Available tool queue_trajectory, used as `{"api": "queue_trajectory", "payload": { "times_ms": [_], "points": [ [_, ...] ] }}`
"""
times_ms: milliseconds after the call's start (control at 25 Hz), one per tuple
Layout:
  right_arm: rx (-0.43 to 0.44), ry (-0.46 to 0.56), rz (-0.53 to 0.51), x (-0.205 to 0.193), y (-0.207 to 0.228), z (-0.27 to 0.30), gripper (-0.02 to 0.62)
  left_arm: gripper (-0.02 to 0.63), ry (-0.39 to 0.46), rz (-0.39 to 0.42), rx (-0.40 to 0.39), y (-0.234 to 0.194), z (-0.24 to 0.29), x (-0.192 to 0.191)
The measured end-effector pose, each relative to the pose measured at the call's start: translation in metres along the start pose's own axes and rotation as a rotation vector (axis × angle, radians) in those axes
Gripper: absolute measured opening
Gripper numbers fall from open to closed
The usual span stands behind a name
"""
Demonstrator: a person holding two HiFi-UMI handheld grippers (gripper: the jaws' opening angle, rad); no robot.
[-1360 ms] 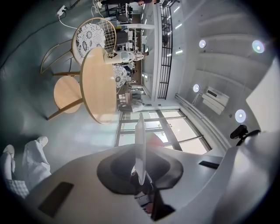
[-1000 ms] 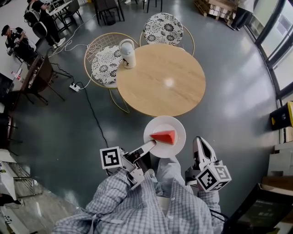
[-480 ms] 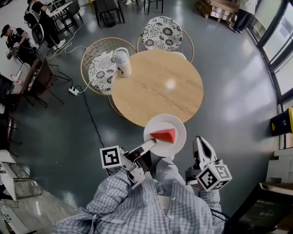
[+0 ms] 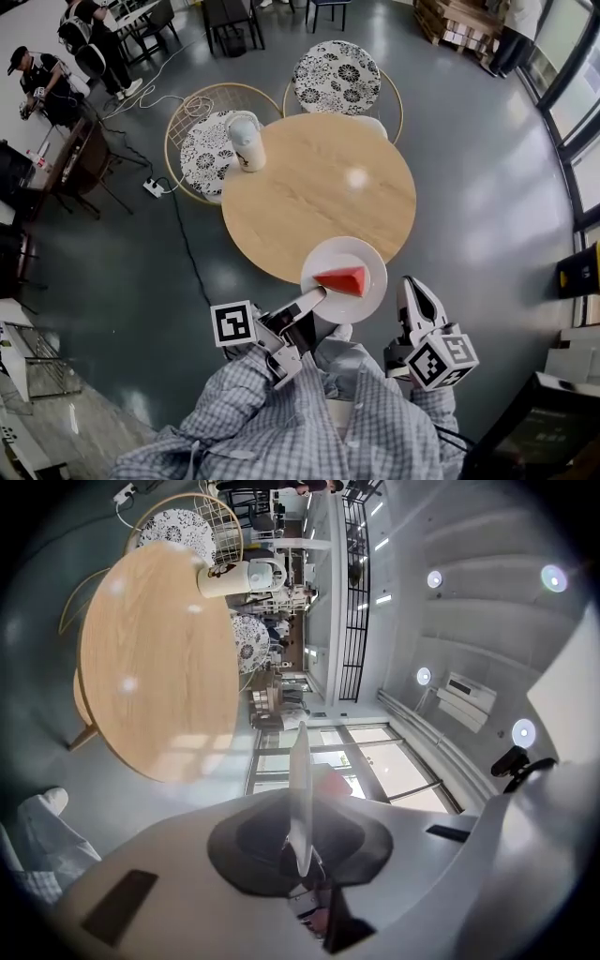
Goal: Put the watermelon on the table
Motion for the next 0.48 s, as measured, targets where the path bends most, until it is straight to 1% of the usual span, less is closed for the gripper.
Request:
{"api": "queue_trajectory", "payload": {
  "times_ms": [280,480],
  "points": [
    [0.098,-0.016,0.136,0.026,0.028,0.022,0.011,0.041,0.02,0.02,0.006,-0.012,0.035,0.012],
    [0.145,-0.033,0.172,0.037,0.047,0.034,0.012,0.041,0.047,0.024,-0.004,-0.025,0.058,0.016]
  ]
}}
Point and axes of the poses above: the fingertips, and each gripper's own axes: z forward along the fingers, y to its right, x out of its top, the point moved 7 cm from there along -z, backward along the fingers, and after that the axes turned 13 degrees about -x, right-handed, at the moved point
